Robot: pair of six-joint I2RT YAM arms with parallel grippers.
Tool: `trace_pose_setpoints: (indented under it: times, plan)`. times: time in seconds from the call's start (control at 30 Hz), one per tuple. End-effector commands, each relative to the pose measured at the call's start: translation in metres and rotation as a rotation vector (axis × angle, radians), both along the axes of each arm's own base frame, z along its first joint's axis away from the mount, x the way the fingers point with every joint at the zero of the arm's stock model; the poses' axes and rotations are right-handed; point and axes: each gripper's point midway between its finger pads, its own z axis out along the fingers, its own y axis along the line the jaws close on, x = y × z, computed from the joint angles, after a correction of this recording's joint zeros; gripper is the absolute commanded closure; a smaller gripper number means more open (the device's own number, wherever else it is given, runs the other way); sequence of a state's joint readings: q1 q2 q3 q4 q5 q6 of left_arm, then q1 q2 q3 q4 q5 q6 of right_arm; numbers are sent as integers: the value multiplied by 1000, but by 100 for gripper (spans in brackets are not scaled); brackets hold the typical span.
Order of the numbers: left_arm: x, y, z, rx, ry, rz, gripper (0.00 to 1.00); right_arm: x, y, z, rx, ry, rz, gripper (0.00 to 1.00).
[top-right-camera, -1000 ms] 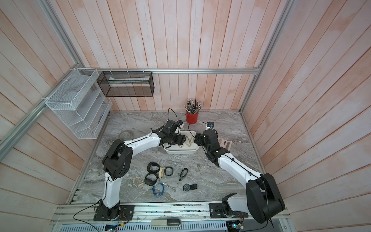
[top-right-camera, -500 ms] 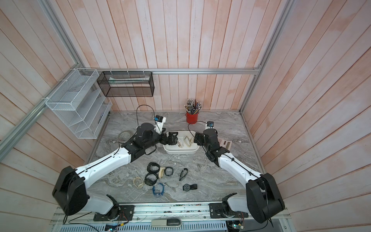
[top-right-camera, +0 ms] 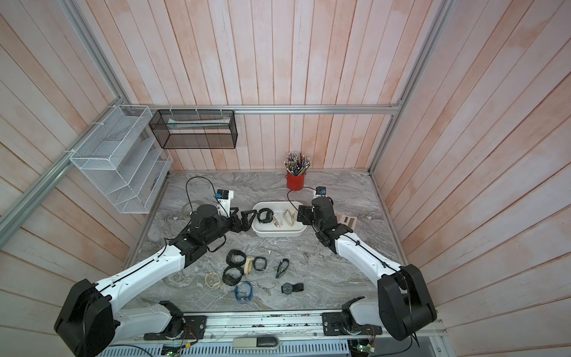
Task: Put the watch into the storage box
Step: Pick up the watch at the center of the board.
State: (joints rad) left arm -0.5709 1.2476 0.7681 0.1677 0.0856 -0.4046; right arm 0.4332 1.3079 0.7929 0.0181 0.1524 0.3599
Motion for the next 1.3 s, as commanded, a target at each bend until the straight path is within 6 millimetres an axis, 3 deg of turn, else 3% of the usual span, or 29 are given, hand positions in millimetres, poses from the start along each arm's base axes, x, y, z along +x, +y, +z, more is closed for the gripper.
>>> trace_pose_setpoints:
  times: [0.0,0.17,0.43,0.63,0.77,1.03,1.27]
  plan:
    - [10,2,4,-25,-16,45,0,-37,1,-18,8,111,72,10]
    - [12,4,-3,-53,-10,67,0,-91,1,-44,19,248,113,13]
    - [10,5,-7,-49,-6,57,0,-170,20,-80,-21,439,211,17]
    - [7,4,-12,-63,2,50,0,-208,33,-94,21,533,253,24]
    - [5,5,-12,-79,0,50,0,-225,32,-102,4,579,219,26]
    - [3,4,-16,-75,3,37,0,-242,24,-116,73,628,168,31]
    - [2,4,-18,-71,9,36,0,-251,29,-126,82,663,192,39]
